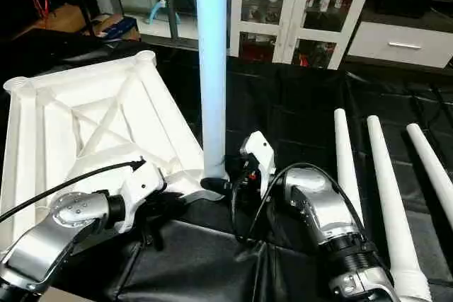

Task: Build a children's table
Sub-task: Rotate leg to tighten

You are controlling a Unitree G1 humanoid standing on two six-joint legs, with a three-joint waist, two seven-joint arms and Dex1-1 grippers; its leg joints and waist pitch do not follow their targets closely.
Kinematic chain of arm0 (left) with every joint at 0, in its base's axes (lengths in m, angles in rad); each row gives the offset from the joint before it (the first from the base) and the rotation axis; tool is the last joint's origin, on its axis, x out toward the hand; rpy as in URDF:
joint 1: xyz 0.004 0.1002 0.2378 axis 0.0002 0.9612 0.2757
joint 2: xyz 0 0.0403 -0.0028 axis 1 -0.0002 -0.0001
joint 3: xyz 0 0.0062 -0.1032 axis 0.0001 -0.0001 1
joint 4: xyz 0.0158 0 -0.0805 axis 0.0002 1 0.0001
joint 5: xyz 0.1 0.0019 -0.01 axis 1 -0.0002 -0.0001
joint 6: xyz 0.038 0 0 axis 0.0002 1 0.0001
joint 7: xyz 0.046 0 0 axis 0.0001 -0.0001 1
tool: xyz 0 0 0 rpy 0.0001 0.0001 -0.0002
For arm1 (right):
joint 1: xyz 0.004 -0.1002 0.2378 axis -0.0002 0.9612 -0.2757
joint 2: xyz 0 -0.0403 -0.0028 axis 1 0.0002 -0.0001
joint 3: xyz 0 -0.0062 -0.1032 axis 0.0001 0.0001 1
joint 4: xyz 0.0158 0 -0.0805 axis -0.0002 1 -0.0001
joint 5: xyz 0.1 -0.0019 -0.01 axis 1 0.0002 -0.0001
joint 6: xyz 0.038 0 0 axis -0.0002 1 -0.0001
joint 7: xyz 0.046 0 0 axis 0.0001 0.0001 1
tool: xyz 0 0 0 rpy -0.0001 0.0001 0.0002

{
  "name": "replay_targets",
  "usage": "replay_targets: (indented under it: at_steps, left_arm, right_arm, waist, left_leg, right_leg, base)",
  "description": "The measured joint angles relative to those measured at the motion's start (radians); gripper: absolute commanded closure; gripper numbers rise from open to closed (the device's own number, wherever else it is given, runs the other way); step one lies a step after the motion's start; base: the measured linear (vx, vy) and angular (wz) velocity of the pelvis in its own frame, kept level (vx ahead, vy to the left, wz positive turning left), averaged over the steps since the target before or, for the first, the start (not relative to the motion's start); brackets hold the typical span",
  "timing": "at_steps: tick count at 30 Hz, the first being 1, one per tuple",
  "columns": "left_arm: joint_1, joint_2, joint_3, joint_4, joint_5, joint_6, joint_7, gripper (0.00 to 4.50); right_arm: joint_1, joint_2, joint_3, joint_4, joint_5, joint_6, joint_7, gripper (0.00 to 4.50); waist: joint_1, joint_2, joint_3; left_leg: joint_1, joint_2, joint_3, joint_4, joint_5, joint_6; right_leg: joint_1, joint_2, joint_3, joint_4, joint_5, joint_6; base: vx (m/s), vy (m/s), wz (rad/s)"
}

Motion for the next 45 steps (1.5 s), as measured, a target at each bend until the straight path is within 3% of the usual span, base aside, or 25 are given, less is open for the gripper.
replay_targets:
  at_steps: [10, 16, 18, 20, 24, 28, 29, 32, 37, 40, 43, 45]
  left_arm:
    - [0.002, 0.004, 0.001, -0.007, -0.003, 0.008, -0.007, 4.50]
    - [-0.016, -0.026, 0.017, 0.019, 0.010, 0.037, 0.046, 4.50]
    - [-0.071, -0.099, 0.020, 0.096, 0.042, 0.040, 0.134, 4.50]
    - [-0.166, -0.200, 0.023, 0.223, 0.090, 0.058, 0.260, 4.50]
    - [-0.235, -0.288, 0.023, 0.330, 0.105, 0.060, 0.358, 4.50]
    - [-0.277, -0.326, 0.024, 0.388, 0.109, 0.061, 0.395, 4.50]
    - [-0.280, -0.326, 0.024, 0.390, 0.109, 0.061, 0.395, 4.50]
    - [-0.276, -0.319, 0.023, 0.379, 0.112, 0.061, 0.388, 4.50]
    - [-0.252, -0.273, 0.026, 0.353, 0.116, 0.027, 0.363, 4.50]
    - [-0.181, -0.195, 0.025, 0.264, 0.104, -0.007, 0.279, 4.50]
    - [-0.105, -0.110, 0.026, 0.176, 0.066, -0.045, 0.173, 4.50]
    - [-0.065, -0.072, 0.026, 0.128, 0.038, -0.057, 0.108, 4.50]
  right_arm:
    - [-0.004, 0.000, 0.000, 0.012, -0.008, -0.023, 0.001, 2.36]
    - [-0.025, 0.072, -0.002, 0.076, -0.052, -0.094, -0.124, 2.49]
    - [-0.044, 0.136, -0.021, 0.118, -0.083, -0.107, -0.279, 2.52]
    - [-0.096, 0.234, -0.059, 0.188, -0.131, -0.107, -0.556, 2.55]
    - [-0.126, 0.303, -0.077, 0.239, -0.167, -0.117, -0.766, 2.56]
    - [-0.149, 0.344, -0.098, 0.279, -0.184, -0.143, -0.844, 2.57]
    - [-0.150, 0.347, -0.105, 0.289, -0.183, -0.161, -0.841, 2.57]
    - [-0.150, 0.350, -0.127, 0.306, -0.166, -0.195, -0.804, 1.88]
    - [-0.139, 0.346, -0.140, 0.288, -0.096, -0.193, -0.691, 1.46]
    - [-0.114, 0.276, -0.119, 0.213, -0.058, -0.147, -0.533, 1.23]
    - [-0.100, 0.163, -0.064, 0.148, -0.044, -0.110, -0.341, 0.97]
    - [-0.088, 0.097, -0.029, 0.118, -0.049, -0.110, -0.234, 0.80]
  waist:
    - [0.000, -0.001, 0.000]
    - [-0.016, -0.002, -0.001]
    - [-0.020, -0.002, -0.001]
    - [-0.028, 0.002, 0.000]
    - [-0.032, 0.008, -0.003]
    - [-0.030, 0.010, -0.004]
    - [-0.030, 0.011, -0.005]
    - [-0.031, 0.011, -0.004]
    - [-0.037, 0.014, -0.003]
    - [-0.035, 0.014, -0.002]
    - [-0.029, 0.014, -0.002]
    - [-0.016, 0.014, -0.002]
  left_leg:
    - [0.000, 0.000, 0.000, 0.001, 0.000, 0.000]
    - [0.001, 0.000, 0.000, 0.001, 0.000, 0.000]
    - [0.004, 0.000, 0.000, 0.001, 0.000, 0.000]
    - [0.004, -0.001, 0.000, 0.001, 0.000, 0.000]
    - [0.005, -0.002, -0.001, 0.001, 0.000, 0.000]
    - [0.002, -0.002, -0.001, 0.001, 0.000, 0.000]
    - [0.001, -0.002, -0.001, 0.001, 0.000, 0.000]
    - [0.000, -0.002, -0.001, 0.001, 0.000, 0.000]
    - [-0.002, -0.001, -0.001, 0.000, 0.000, 0.000]
    - [-0.002, 0.000, -0.003, -0.001, 0.000, 0.000]
    - [-0.002, 0.000, -0.003, -0.001, 0.000, 0.000]
    - [-0.001, 0.000, -0.002, 0.000, 0.000, 0.000]
  right_leg:
    - [0.000, 0.000, 0.000, 0.000, 0.000, 0.000]
    - [0.001, 0.000, 0.000, 0.002, 0.003, -0.004]
    - [0.002, 0.000, 0.000, 0.002, 0.003, -0.003]
    - [0.001, 0.000, 0.001, 0.000, 0.003, -0.003]
    - [0.004, -0.001, 0.001, 0.000, 0.003, -0.002]
    - [0.003, -0.001, 0.001, 0.000, 0.004, -0.002]
    - [0.003, -0.002, 0.001, 0.000, 0.005, -0.005]
    - [0.003, -0.002, 0.000, 0.000, 0.006, -0.006]
    - [0.001, 0.000, 0.000, 0.000, 0.005, -0.004]
    - [0.000, 0.001, -0.001, 0.000, 0.003, -0.001]
    - [0.000, 0.000, -0.001, 0.000, 0.001, 0.000]
    - [0.001, 0.000, -0.001, 0.000, 0.000, 0.000]
  base:
    - [0.000, 0.000, 0.00]
    - [0.000, 0.000, 0.00]
    - [0.000, 0.000, 0.00]
    - [0.000, 0.000, 0.00]
    - [0.000, 0.000, 0.00]
    - [0.000, 0.000, 0.00]
    - [0.000, 0.000, 0.00]
    - [0.000, 0.000, 0.00]
    - [0.000, 0.000, 0.00]
    - [0.000, 0.000, 0.00]
    - [0.000, 0.000, 0.00]
    - [0.000, 0.000, 0.00]
